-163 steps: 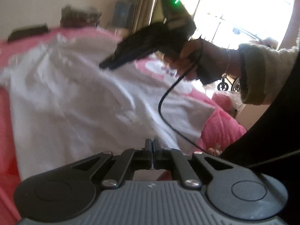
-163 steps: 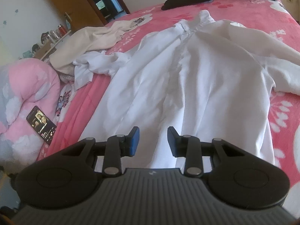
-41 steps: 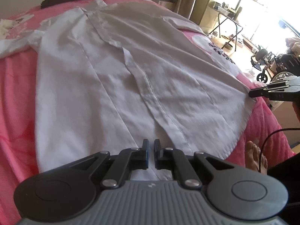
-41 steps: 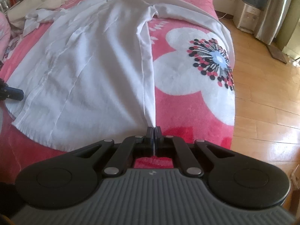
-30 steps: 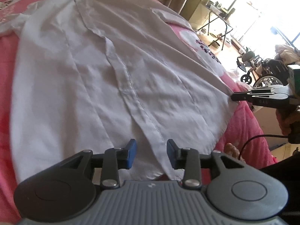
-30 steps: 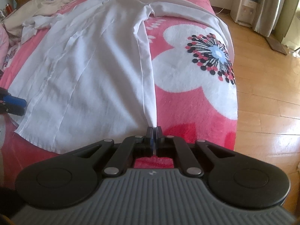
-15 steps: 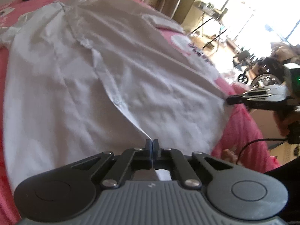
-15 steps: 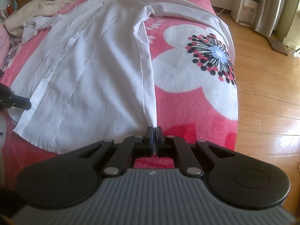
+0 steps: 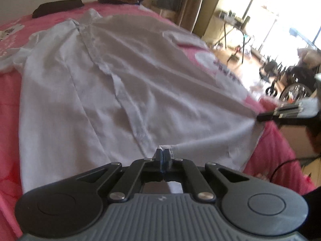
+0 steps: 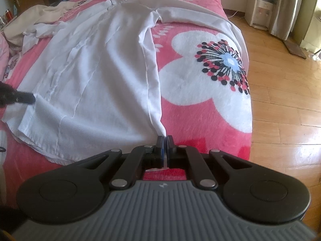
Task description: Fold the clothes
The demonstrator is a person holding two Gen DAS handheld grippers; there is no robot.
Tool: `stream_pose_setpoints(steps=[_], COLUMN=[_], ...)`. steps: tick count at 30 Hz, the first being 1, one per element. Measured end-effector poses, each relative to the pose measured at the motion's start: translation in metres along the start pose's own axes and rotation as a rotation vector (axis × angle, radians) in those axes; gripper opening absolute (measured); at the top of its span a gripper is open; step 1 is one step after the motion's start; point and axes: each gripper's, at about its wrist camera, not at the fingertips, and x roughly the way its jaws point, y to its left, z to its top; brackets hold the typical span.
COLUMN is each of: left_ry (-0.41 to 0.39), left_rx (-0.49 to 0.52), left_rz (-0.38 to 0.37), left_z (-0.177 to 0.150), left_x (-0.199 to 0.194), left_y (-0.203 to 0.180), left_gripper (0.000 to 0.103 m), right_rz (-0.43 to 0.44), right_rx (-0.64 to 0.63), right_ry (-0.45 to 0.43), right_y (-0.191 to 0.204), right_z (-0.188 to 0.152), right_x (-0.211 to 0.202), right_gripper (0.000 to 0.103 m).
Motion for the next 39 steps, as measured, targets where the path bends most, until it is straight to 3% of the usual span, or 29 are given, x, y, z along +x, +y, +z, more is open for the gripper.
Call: stream_pose_setpoints(steps=[10,14,23,27,31,35,39], left_ry=[0.044,0.047,0.052,0.05,0.044,0.044,0.05], left_rx=[0.068,0.083,0.095,0.09,0.102,0.099,0.089], left_rz=[0.031,0.041,0.051,0.05,0.05,0.035,0.01], left_z=[-0.016,-0.019,-0.019,-0.02,-0.021,-0.021,-0.02], left_x=[0.01,0.01,0.01,0.009,0.009,0.01,0.011], left_y=[-0.008,-0.01,-0.011,-0.011,-0.012,-0.008,-0.003], left_gripper=[0.001,0.001,0.001,0.001,0.001,0.001,0.001], right_rz=[-0.048,-0.055,0.025,0.095,0.126,-0.036,-0.041], right_rx=[-0.059,-0.025,0.062,-0.018,-0.142,-0.206,-0.014], right_ry=[0.018,0.026,-0.085,-0.092,-0.084,-0.017,-0.032], right_y=[0.003,-0.004,-0.033,-0.012,0.019,0.017,-0.021], right_z=[-0.009,-0.008,0.036,0.074,0.095,0.099,0.116], right_x=[0.005,0.001,-0.021,0.012,0.046,0.081,0.079], right_gripper=[0.002,0.003,0.01,0.024,0.023,0.018,0.015])
